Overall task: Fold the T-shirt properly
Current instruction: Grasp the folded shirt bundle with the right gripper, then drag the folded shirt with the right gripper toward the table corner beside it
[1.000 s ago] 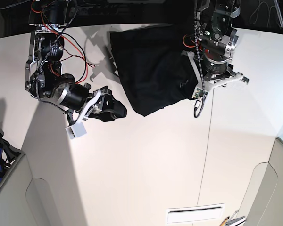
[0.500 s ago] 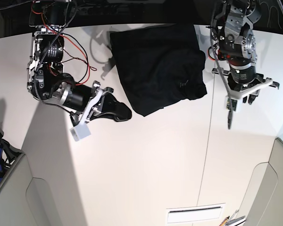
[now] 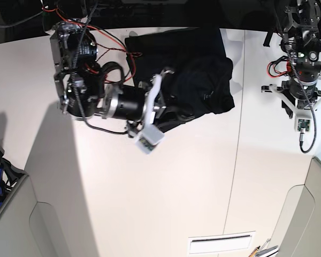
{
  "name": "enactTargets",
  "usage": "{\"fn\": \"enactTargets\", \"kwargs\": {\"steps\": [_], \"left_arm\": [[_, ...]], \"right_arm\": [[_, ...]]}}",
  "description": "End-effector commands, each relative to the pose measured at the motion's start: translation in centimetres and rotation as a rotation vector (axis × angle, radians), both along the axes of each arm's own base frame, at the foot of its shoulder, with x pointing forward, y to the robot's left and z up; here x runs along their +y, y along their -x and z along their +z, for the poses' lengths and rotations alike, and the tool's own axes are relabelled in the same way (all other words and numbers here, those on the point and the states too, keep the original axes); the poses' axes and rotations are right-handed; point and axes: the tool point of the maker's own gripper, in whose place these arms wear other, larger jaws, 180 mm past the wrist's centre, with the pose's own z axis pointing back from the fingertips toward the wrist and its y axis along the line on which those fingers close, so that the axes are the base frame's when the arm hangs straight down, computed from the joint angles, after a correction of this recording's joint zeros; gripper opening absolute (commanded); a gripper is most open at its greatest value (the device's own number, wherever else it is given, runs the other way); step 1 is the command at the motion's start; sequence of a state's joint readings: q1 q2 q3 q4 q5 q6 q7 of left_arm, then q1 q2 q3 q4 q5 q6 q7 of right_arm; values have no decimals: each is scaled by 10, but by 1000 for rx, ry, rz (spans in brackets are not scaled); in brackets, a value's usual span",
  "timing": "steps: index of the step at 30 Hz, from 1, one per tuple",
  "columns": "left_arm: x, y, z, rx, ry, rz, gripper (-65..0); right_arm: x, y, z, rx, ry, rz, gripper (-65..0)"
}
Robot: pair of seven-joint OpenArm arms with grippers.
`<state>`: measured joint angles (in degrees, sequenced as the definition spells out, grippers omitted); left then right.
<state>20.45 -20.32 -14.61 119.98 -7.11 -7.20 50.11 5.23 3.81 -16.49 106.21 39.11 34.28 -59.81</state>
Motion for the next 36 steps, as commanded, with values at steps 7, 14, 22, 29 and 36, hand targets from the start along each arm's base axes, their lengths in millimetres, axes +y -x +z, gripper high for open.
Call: {"fn": "enactTargets", "kwargs": {"steps": [7, 14, 22, 29, 36], "left_arm": [[3, -5, 15, -53, 32, -13, -514], [-4, -4, 11, -44, 50, -30, -514], [-5, -4, 10, -45, 52, -29, -514], [-5, -4, 10, -45, 53, -30, -514], [-5, -4, 10, -45, 56, -30, -514]], "right_arm": [[40, 10, 0, -236, 190, 156, -650], [61, 32, -27, -313, 311, 260, -650], [52, 30, -92, -166, 400, 254, -650], [23, 37, -158, 2, 538, 250, -650], [-17, 14, -183, 111, 587, 115, -650]]}}
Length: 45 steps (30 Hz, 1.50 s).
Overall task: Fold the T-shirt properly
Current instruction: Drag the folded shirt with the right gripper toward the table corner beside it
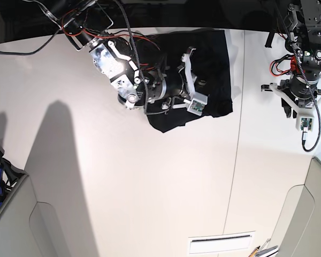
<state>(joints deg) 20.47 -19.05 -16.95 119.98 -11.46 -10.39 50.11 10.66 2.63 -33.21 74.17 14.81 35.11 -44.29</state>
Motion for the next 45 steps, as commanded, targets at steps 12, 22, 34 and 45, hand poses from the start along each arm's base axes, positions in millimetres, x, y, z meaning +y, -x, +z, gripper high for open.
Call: {"fn": "enactTargets", "kwargs": {"steps": [12, 22, 34, 45], "left_arm": [[2, -5, 12, -42, -13, -6, -514], [0, -5, 12, -39, -15, -17, -514], [-23, -8, 10, -42, 82, -108, -514], [-24, -8, 10, -42, 86, -109, -514]], "right_arm": [[-158, -96, -11, 44, 164, -712, -650], [-277, -111, -9, 108, 146, -1244, -650], [-371, -88, -9, 169, 109, -1711, -650], [-402, -109, 55, -55, 13, -1796, -650]]}}
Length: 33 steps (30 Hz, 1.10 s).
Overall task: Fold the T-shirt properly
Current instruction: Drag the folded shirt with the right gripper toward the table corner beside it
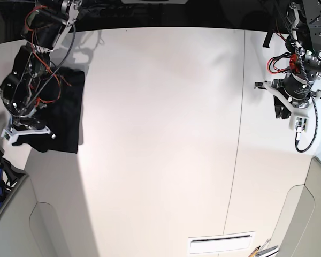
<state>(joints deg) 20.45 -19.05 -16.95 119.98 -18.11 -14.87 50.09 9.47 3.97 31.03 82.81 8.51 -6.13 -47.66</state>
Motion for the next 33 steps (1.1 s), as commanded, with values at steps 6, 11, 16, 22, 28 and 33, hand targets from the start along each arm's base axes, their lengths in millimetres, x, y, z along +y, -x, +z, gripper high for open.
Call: {"fn": "enactTargets", "kwargs": {"steps": [6, 11, 16, 22, 28, 33], "left_arm": [[1, -8, 15, -63, -11, -12, -514], [0, -8, 15, -67, -12, -13, -514], [-2, -7, 14, -58, -16, -37, -514], [-4, -5, 15, -43, -22, -38, -514], [-7, 15, 9, 18, -34, -48, -514], [6, 48, 11, 58, -76, -20, -514]], "right_arm": [[-18, -30, 104, -271, 157, 5, -650], [-13, -27, 140, -336, 201, 42, -650], [8, -17, 163, -398, 236, 155, -650], [47, 15, 165, -393, 286, 340, -650], [45, 49, 168, -310, 439, 501, -650], [38, 70, 158, -218, 495, 572, -650]]}}
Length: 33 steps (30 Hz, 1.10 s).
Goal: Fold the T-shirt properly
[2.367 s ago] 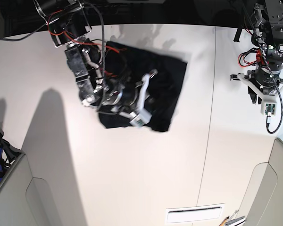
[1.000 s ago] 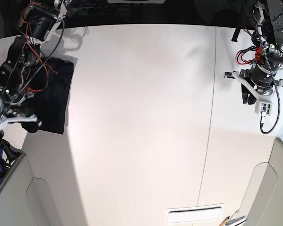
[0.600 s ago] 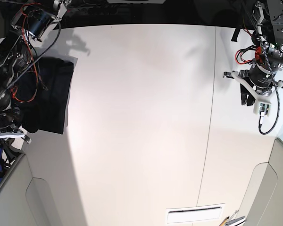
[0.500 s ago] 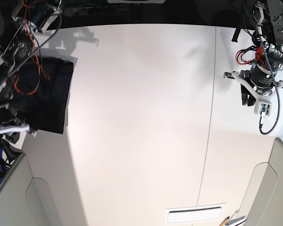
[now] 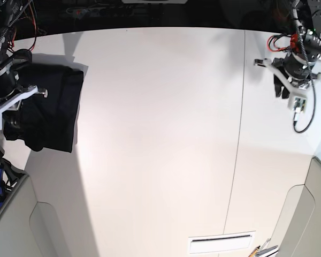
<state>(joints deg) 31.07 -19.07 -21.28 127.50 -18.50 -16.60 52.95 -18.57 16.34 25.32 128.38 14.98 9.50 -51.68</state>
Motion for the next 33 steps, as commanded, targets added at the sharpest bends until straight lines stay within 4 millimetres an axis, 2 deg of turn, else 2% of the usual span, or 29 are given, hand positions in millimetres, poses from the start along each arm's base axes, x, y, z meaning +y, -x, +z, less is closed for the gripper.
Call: {"fn": "enactTargets", "kwargs": {"steps": [1, 4, 7, 10, 17, 22, 27, 29, 33], "left_arm": [[5, 1, 12, -31, -35, -11, -514], [28, 22, 15, 4, -83, 31, -514], [51, 52, 10, 88, -120, 82, -514], [61, 85, 3, 193, -117, 83, -514], [82, 153, 2, 377, -127, 137, -514], [76, 219, -8, 637, -97, 118, -514], [59, 266, -9, 791, -13, 52, -514], [53, 280, -13, 850, 48, 52, -514], [46, 330, -19, 1057, 181, 89, -514]], "right_arm": [[0, 0, 8, -22, 29, 24, -650], [5, 13, -5, 42, 38, 79, -650], [20, 29, -20, 131, 4, 186, -650], [34, 45, -29, 207, -24, 308, -650], [70, 88, -41, 381, -109, 611, -650], [73, 128, -51, 546, -166, 695, -650], [69, 160, -56, 705, -186, 752, -650], [73, 176, -57, 755, -228, 769, -650], [85, 210, -58, 839, -354, 789, -650]]}}
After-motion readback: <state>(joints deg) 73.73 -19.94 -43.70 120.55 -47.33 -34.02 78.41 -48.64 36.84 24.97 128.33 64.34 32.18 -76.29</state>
